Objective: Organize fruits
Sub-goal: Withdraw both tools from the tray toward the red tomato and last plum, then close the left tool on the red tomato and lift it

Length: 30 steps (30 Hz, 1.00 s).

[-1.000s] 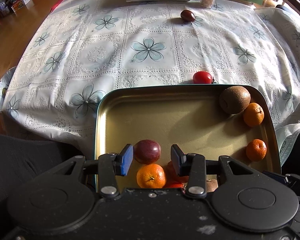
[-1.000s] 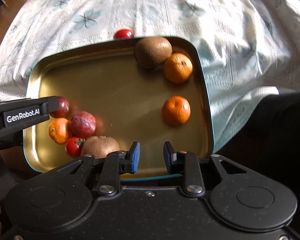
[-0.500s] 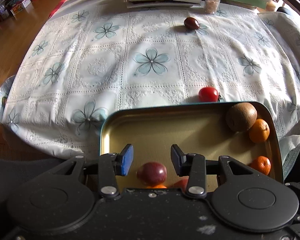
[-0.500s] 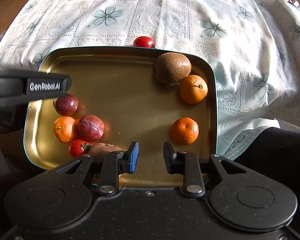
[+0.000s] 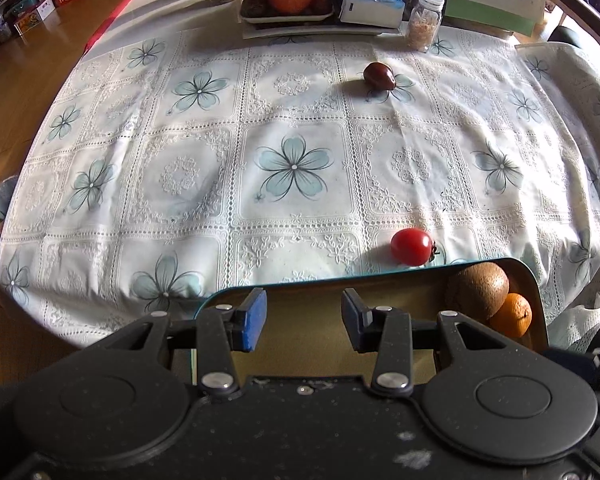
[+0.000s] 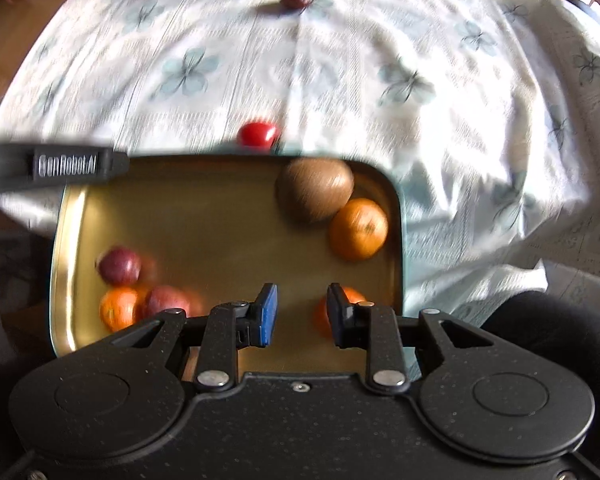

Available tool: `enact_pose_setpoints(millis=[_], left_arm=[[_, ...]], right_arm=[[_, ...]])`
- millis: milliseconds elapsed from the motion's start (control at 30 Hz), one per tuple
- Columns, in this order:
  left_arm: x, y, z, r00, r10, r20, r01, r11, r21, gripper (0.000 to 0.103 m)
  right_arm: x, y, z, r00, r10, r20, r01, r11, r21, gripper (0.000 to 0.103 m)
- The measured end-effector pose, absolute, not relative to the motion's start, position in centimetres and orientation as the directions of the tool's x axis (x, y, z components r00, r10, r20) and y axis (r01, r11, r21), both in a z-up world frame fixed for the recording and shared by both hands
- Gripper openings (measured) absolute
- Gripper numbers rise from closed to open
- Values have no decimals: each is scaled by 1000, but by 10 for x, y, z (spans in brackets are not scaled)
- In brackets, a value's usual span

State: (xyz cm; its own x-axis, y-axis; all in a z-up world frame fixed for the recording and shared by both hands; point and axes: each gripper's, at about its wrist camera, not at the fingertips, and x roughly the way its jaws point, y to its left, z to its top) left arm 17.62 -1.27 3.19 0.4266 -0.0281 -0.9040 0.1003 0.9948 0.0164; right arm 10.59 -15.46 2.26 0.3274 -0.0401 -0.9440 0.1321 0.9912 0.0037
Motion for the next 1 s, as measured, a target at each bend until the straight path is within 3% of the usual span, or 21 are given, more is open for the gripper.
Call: enact_pose_setpoints(millis=[633, 1000], left_arm=[[228, -54, 15, 339, -106, -935, 125, 990, -67, 42], [237, -88, -4, 316, -153, -936, 173, 980, -102, 42]], right_arm=[[210, -221, 25, 372, -16, -928, 328, 938, 115, 39], [216, -253, 16, 360, -3, -933, 398, 905, 150, 39]])
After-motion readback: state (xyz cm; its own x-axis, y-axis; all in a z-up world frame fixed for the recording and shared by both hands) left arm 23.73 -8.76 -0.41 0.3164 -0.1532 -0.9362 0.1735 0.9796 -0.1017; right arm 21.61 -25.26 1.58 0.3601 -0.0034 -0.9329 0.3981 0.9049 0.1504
